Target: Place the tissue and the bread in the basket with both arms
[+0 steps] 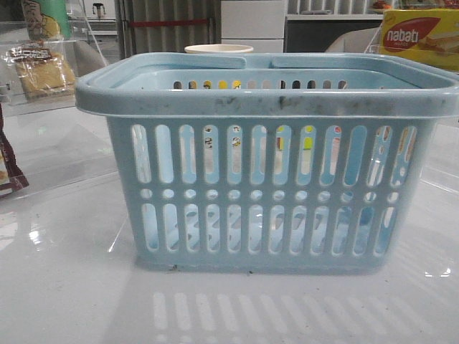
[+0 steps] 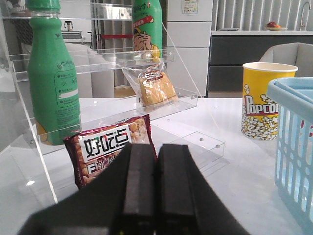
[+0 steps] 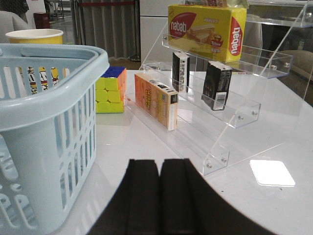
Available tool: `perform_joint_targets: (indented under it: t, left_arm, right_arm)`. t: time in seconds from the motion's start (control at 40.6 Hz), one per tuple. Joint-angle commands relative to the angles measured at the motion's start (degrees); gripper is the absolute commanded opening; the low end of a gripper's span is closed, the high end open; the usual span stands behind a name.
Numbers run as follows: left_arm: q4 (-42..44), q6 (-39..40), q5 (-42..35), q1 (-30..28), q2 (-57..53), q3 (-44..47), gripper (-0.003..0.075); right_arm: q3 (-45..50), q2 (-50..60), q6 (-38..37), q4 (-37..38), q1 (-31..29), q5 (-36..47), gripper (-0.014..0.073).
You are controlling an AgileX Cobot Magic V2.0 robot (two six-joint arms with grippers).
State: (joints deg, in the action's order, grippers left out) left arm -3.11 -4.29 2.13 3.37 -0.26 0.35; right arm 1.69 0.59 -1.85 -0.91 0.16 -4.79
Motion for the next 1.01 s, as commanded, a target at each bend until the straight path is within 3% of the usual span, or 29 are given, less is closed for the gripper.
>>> perform_joint_targets:
  t: [0.0,0.443,0.689,0.985]
  left_arm:
    - [-0.5,0.0,-5.3,0.0,-1.0,0.4,0.0092]
    - [-0.5,0.0,-5.4,0.0,-1.0,0.4,0.0092]
    - [-0.5,0.0,-10.4,0.0,-1.0,-0.2,0.0092]
    - [0.0,0.0,-10.1,0.0,-0.5,-13.5,0.0092]
  right_arm:
    - [-0.3,1.1,0.0,-0.3,-0.2,5.1,0.0056]
    - [-0.3,1.1,0.0,-0.3,-0.2,5.3,0.0056]
    - [-0.9,1.1,0.0,-0.3,-0.2,9.0,0.0056]
    - [-13.9,1.1,0.0,-0.3,-0.2,2.7,0.0056]
